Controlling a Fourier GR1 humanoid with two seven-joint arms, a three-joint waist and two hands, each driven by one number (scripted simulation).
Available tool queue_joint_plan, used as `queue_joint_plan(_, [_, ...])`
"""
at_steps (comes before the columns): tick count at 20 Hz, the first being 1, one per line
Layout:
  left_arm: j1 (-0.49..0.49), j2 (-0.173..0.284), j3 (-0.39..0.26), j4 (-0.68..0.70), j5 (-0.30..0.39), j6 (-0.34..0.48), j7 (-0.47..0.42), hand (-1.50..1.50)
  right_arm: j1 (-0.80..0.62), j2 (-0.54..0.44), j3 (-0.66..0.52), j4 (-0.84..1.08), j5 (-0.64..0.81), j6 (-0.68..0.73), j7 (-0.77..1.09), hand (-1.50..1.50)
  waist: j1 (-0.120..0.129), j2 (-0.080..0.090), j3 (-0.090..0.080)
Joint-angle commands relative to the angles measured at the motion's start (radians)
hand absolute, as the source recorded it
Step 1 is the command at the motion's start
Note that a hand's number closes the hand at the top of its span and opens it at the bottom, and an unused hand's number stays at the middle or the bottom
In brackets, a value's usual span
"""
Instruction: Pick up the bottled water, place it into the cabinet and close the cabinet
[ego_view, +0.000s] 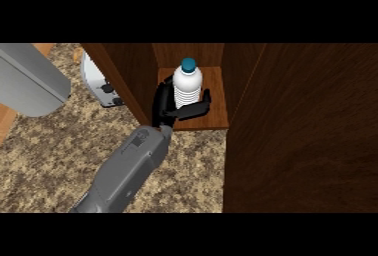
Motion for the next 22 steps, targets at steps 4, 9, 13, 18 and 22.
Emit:
queue_joint_plan(4, [-0.171,0.0,0.05,0.245,0.059,0.006,-0.023,1.5,-0.063,0.01,-0.022,-0.072,-0.087,-0.018,0.107,-1.5,-0.006,0.013,-0.001])
queue_joint_plan(9, [-0.275,0.0,0.004,0.414,-0.044,0.076,-0.024,1.5,-0.073,-0.001,-0.058,-0.04,-0.123,0.018,0.074,-1.5,-0.027,0.018,0.001])
queue_joint_plan(13, [-0.343,0.0,0.077,0.545,-0.023,0.117,0.002,1.5,-0.048,0.006,-0.037,-0.027,-0.093,0.038,0.044,-1.5,-0.046,0.021,0.0])
queue_joint_plan(18, [-0.365,0.025,0.155,0.601,0.018,0.118,-0.055,1.5,-0.042,0.02,-0.01,-0.052,-0.07,0.034,0.068,-1.5,-0.051,0.028,-0.002])
queue_joint_plan(22, [-0.358,0.043,0.172,0.644,0.014,0.105,-0.115,1.5,-0.071,0.012,-0.064,-0.037,-0.125,0.053,0.044,-1.5,-0.059,0.034,-0.002])
